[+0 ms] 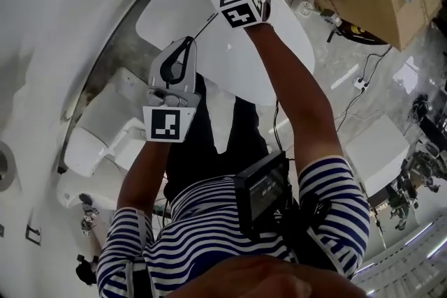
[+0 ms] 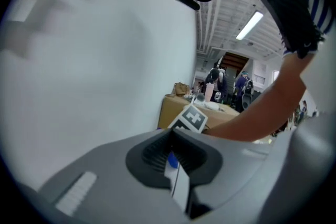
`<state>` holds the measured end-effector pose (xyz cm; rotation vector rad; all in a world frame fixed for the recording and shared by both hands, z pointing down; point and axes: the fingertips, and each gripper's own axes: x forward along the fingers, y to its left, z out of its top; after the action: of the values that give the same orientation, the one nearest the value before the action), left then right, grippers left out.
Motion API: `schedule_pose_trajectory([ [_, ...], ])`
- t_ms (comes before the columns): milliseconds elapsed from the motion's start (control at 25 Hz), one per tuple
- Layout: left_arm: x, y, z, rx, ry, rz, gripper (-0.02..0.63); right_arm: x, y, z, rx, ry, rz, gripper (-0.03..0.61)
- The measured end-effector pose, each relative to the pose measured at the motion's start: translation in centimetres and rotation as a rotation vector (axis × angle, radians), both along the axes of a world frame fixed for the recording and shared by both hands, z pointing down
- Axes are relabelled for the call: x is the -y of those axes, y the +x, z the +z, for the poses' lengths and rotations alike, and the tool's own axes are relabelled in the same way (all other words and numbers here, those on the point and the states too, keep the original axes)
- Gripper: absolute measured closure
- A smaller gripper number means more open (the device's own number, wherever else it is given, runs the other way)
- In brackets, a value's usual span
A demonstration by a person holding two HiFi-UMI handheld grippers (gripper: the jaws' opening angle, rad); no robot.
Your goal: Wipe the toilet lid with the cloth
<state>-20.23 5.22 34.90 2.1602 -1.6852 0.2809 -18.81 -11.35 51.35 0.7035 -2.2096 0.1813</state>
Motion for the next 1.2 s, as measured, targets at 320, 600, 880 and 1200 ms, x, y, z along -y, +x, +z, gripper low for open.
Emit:
schedule_pose_trajectory([
  [320, 0.2, -4.6, 2.5, 0.010, -0.030, -0.009, 0.612, 0.8, -5.2, 5.3, -0.031, -0.051, -0.014, 0.462],
  [600, 0.9, -5.4, 3.7, 0.003, -0.043, -0.011, 0.612, 1.2, -5.6, 6.7, -0.015, -0.054, 0.009, 0.462],
  [880, 0.8, -4.7, 3.1, 0.000, -0.040, 0.005, 0.612, 0.0, -4.8, 6.4, -0.032, -0.067, 0.009, 0.462],
  [1200, 0.7, -0.2, 2.2, -0.011, -0.009, 0.068, 0.612, -3.3, 0.7, 6.8, -0.046, -0.107, 0.052, 0.462],
])
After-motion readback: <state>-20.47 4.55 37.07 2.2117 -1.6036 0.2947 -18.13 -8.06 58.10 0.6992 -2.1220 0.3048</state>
